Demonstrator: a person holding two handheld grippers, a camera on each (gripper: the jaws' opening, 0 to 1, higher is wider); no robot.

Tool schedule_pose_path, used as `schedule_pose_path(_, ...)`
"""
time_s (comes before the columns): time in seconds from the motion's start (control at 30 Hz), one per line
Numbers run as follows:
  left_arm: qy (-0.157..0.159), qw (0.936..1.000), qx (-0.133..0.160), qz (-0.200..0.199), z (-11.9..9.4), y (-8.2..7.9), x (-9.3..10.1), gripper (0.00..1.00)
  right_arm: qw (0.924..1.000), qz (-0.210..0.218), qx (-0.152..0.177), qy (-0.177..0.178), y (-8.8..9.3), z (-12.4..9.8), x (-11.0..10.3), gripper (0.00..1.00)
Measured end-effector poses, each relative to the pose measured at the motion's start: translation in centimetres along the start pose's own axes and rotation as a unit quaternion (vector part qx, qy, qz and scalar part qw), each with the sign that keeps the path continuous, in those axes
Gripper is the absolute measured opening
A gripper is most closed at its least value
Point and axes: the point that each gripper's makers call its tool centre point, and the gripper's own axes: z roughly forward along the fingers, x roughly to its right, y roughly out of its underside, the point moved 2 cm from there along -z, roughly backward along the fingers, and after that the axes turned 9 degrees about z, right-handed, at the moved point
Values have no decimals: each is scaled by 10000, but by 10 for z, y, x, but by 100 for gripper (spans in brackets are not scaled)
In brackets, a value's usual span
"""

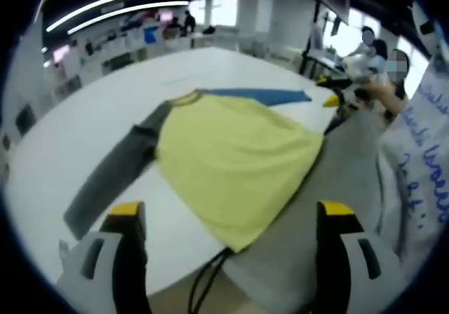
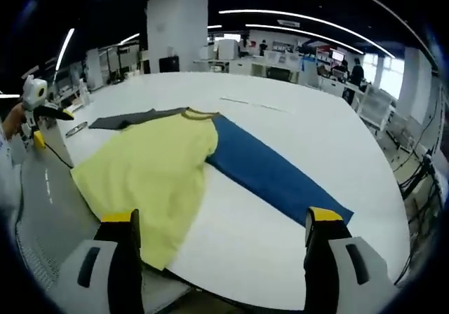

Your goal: Fold the garment on the visible template until the final outline fits inside the template.

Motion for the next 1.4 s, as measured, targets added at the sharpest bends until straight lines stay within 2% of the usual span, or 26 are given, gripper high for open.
schedule_pose_path(0.23, -52, 10000, 19, -16, -1, -2, -2, 94, 9993, 80, -29, 359, 6, 0, 46, 86)
schedule_pose_path(0.4, -115, 9999, -7, -114, -2, 1, -4, 91, 9972, 355, 64, 648, 10, -1, 80, 71)
schedule_pose_path(0.53, -138, 9998, -35, -115, -3, 2, -5, 91, 9954, 604, 138, 729, 12, -1, 100, 65)
schedule_pose_path(0.67, -132, 9999, -35, -106, -3, 1, -4, 89, 9940, 630, 43, 889, 18, 1, 120, 60)
schedule_pose_path(0.8, -115, 9999, -19, -94, -1, -1, -2, 89, 9919, 863, 173, 917, 17, 5, 131, 54)
schedule_pose_path(0.97, -109, 9999, -41, -108, -2, 0, -1, 89, 9889, 965, 7, 1132, 27, 14, 150, 47)
schedule_pose_path(1.4, -138, 9997, -103, -174, -5, 4, 2, 88, 9843, 1163, -428, 1260, 43, 40, 169, 38)
